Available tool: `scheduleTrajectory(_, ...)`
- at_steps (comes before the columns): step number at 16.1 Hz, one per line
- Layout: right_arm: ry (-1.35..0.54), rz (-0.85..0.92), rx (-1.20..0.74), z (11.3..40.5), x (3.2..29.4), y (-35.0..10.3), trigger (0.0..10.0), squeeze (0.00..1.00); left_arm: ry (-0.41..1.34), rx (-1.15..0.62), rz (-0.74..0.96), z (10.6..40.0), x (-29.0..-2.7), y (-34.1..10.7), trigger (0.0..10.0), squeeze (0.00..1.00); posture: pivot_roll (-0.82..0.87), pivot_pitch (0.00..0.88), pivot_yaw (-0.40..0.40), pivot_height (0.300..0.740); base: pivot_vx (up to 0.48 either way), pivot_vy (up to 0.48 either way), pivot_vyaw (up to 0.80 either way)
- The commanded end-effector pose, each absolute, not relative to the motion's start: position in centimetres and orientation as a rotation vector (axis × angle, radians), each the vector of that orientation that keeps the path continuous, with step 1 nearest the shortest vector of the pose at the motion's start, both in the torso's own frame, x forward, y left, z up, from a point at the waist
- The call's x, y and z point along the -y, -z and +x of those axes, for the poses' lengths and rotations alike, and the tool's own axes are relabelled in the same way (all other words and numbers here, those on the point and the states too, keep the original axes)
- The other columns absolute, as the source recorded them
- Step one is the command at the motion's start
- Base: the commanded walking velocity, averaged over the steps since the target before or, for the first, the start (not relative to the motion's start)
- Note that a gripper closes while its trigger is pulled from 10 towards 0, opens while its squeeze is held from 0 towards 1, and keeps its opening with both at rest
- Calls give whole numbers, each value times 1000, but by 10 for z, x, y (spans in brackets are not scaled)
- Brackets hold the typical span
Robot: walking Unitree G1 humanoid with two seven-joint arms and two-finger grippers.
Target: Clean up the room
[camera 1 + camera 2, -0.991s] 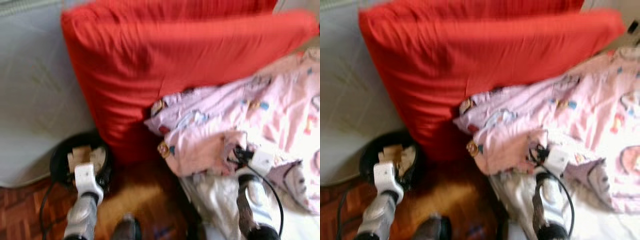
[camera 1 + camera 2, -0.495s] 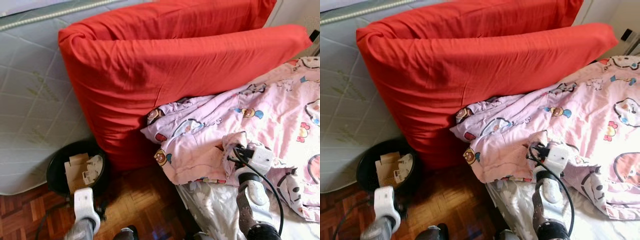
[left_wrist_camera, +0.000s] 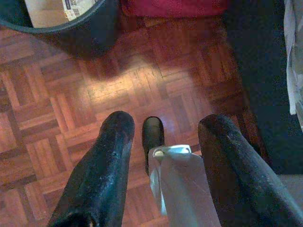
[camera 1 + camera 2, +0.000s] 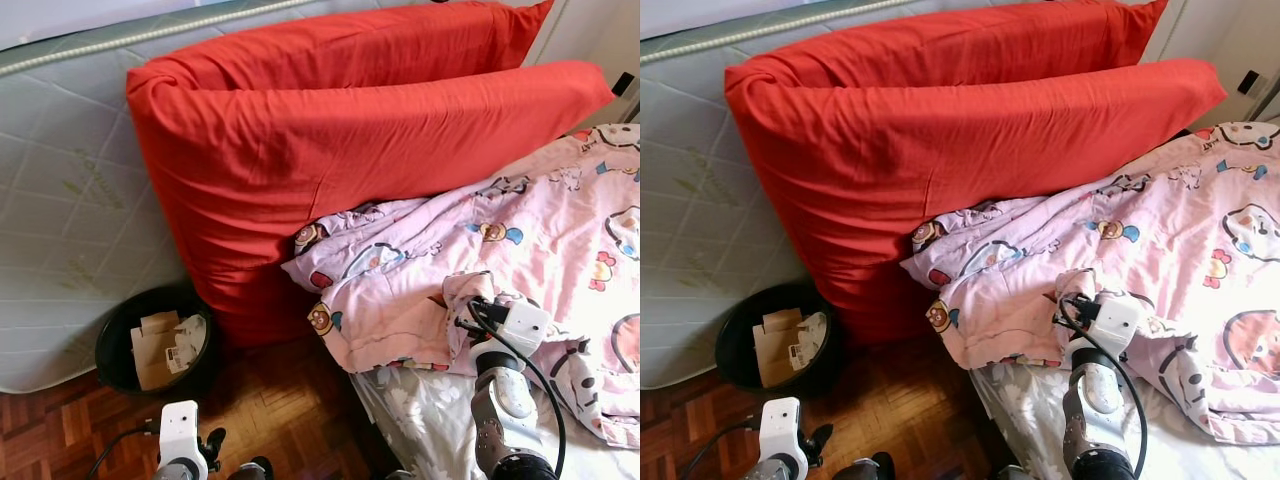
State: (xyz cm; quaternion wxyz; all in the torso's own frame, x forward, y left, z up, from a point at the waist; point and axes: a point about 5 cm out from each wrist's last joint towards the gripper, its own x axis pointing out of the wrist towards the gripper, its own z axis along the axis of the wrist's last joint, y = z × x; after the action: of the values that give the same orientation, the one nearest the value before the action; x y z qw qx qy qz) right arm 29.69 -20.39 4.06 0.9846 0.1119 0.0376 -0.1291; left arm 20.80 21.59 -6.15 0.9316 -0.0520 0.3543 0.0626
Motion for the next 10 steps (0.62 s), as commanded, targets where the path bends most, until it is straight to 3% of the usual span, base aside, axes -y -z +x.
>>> scheduleTrajectory(1, 273, 228, -66, 295, 209, -41, 10000, 0, -136, -792, -99, 192, -218, 71, 10000, 0, 2, 217, -7, 740, 0, 0, 0)
scheduleTrajectory(10, 301, 217, -65, 294, 215, -42, 10000, 0, -136, -843, -98, 183, -213, 78, 10000, 0, 7, 210, -3, 740, 0, 0, 0)
